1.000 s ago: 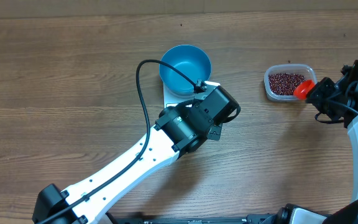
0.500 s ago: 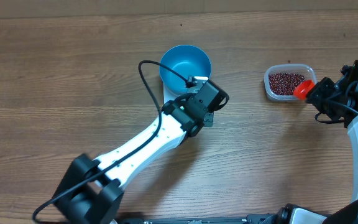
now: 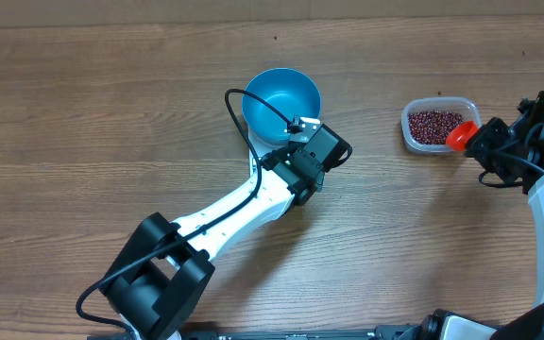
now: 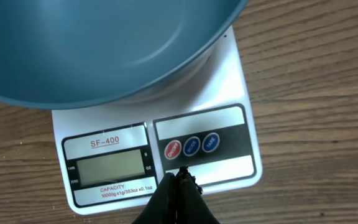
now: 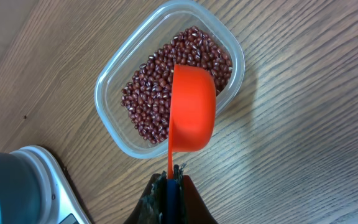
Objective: Scoop item into bowl and weigh 150g on scale
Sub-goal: 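Lower the left gripper to the scale's front button panel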
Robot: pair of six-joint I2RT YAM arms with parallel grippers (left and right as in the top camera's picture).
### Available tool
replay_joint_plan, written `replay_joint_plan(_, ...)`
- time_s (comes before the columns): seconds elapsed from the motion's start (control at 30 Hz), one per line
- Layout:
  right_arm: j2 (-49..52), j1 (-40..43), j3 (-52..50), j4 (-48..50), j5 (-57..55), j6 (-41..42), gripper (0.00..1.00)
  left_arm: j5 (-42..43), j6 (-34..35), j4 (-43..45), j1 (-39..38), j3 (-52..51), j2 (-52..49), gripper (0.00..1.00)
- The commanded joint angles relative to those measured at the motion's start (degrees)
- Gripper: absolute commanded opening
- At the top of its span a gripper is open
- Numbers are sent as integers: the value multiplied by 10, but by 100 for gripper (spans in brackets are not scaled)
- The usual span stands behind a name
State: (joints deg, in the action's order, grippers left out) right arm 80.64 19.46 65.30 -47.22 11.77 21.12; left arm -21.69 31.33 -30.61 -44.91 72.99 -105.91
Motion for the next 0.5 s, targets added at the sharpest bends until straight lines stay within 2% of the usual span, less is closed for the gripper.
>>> replay_joint_plan(0.0,4,1,13,-4,-3,-2,4,-21,-9,2,-1,-2,-21,4)
replay_joint_plan(0.47,4,1,13,-10,-9,-2,4,-17,8,28,-1,-2,-55,4)
